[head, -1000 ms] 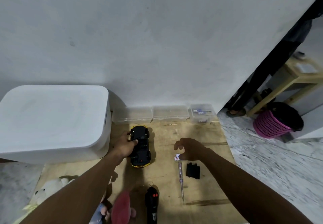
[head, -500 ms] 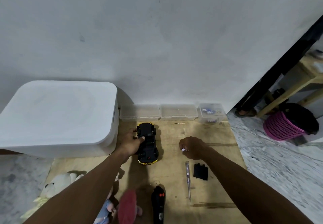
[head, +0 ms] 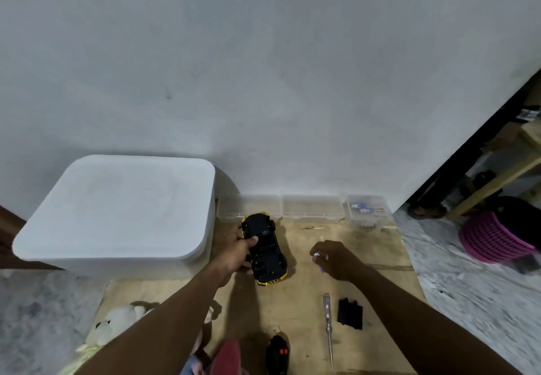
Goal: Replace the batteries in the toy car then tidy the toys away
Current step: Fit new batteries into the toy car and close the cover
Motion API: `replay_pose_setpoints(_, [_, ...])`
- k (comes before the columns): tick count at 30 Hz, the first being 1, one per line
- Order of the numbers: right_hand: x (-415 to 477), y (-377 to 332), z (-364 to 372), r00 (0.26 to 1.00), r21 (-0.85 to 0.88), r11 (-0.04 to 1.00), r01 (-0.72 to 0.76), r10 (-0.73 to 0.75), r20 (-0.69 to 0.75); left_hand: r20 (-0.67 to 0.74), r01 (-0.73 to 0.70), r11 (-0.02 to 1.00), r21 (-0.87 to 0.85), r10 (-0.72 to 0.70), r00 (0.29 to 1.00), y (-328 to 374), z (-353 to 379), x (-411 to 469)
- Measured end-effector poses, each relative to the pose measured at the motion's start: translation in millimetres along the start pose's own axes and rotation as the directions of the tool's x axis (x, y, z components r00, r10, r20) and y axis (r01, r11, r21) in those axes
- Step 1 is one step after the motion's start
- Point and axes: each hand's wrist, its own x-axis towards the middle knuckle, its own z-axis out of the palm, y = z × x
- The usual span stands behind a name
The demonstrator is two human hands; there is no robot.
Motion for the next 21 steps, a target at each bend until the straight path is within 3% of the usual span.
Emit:
replay_pose_setpoints(6, [4.1,-56.8,-74.4,0.973,0.355,0.935,-0.023,0.103,-0.207,0.079,-0.124,0.991,-0.044,0.128,0.989,48.6,3.7,-19.8])
replay_pose_setpoints(12, [-6.1,-133.6,-154.0,0.906,0.661,0.736,0.146,0.169,-0.388,0.037,-0.303,0.943,-0.136,0.311,0.950,113.7,1.6,-45.8])
replay_pose_setpoints(15, [-10.6,-164.2,-174.8,0.890,0.675,0.700,0.233,0.127,-0.438,0.000,-0.341,0.927,-0.152,0.345,0.938,137.4,-2.0,-57.3])
replay_pose_setpoints(21, [-6.5,-203.2,-177.1,0.839,0.493,0.814,0.307,0.013,-0.544,0.001,-0.421,0.897,-0.136,0.425,0.905,165.3,-10.1,-73.8])
